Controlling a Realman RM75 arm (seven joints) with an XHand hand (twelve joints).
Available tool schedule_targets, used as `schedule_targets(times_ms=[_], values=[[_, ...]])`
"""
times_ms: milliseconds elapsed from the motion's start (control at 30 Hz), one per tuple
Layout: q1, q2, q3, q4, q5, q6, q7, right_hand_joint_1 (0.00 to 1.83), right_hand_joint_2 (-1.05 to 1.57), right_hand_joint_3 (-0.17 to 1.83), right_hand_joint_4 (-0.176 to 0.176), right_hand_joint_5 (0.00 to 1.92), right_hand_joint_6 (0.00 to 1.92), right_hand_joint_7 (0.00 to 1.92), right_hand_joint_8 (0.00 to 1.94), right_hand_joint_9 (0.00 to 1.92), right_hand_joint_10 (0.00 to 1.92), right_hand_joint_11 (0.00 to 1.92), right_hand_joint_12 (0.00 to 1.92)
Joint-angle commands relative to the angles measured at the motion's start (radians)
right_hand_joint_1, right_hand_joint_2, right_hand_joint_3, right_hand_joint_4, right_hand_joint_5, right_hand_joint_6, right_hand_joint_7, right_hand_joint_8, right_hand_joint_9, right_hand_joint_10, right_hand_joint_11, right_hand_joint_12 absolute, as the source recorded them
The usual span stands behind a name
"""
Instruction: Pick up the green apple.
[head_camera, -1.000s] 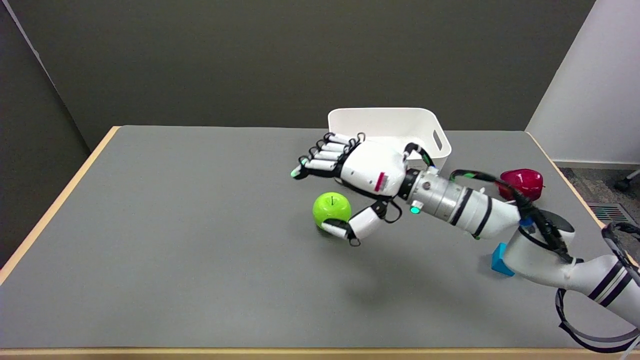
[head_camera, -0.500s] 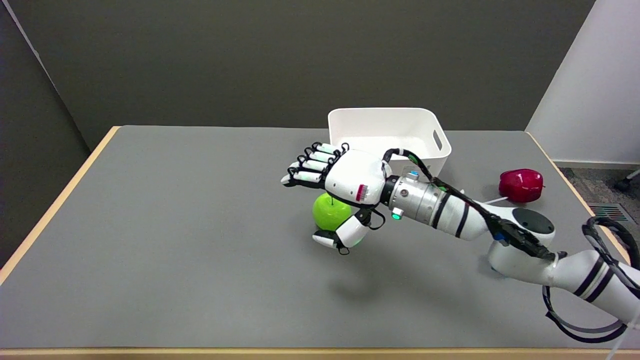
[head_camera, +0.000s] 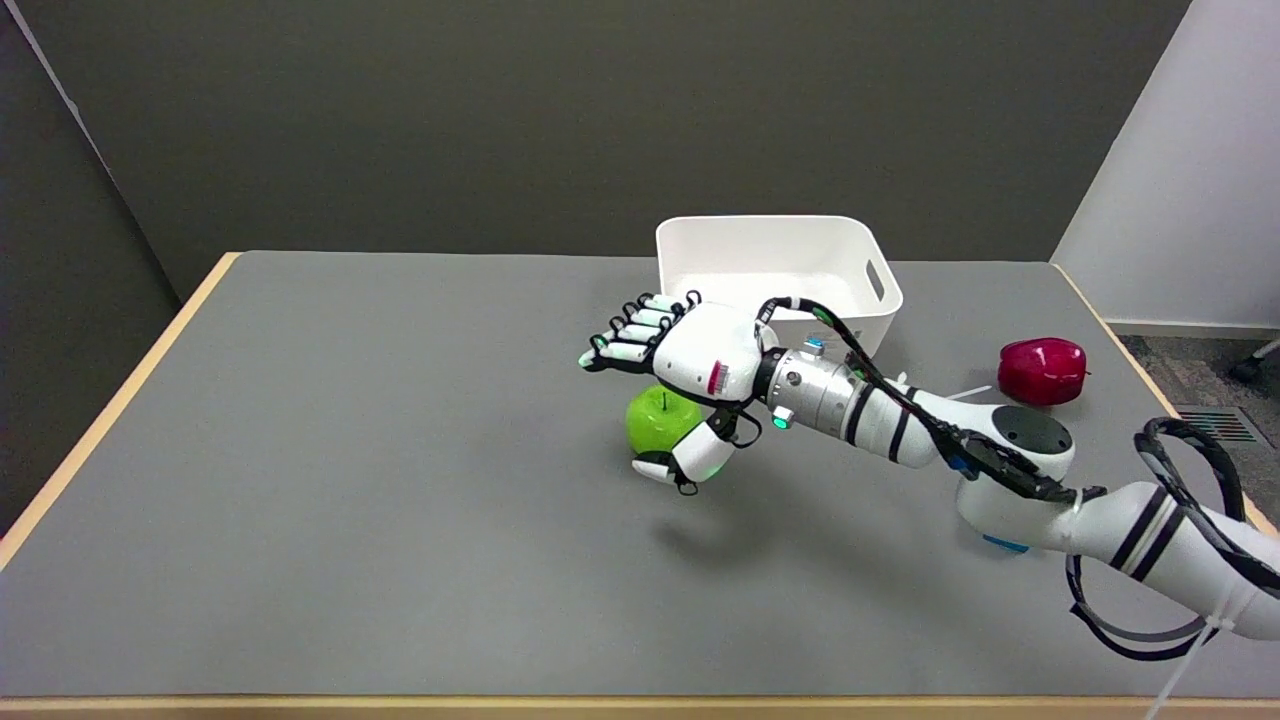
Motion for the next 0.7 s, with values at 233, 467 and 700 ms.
schedule_targets(times_ms=[233, 467, 700], values=[[0.027, -0.003, -0.03, -0.122, -0.023, -0.005, 0.048, 0.45, 0.56, 0.89, 0.081, 0.24, 0.46, 0.35, 0.35, 0.25, 0.71, 0.17, 1.32], [0.007, -0.002, -0.025, -0.117, -0.025, -0.005, 0.048, 0.47, 0.56, 0.89, 0.078, 0.25, 0.47, 0.36, 0.36, 0.26, 0.72, 0.18, 1.33], [0.002, 0.0, -0.024, -0.115, -0.03, -0.005, 0.045, 0.53, 0.57, 0.91, 0.077, 0.26, 0.49, 0.39, 0.38, 0.29, 0.75, 0.2, 1.35]])
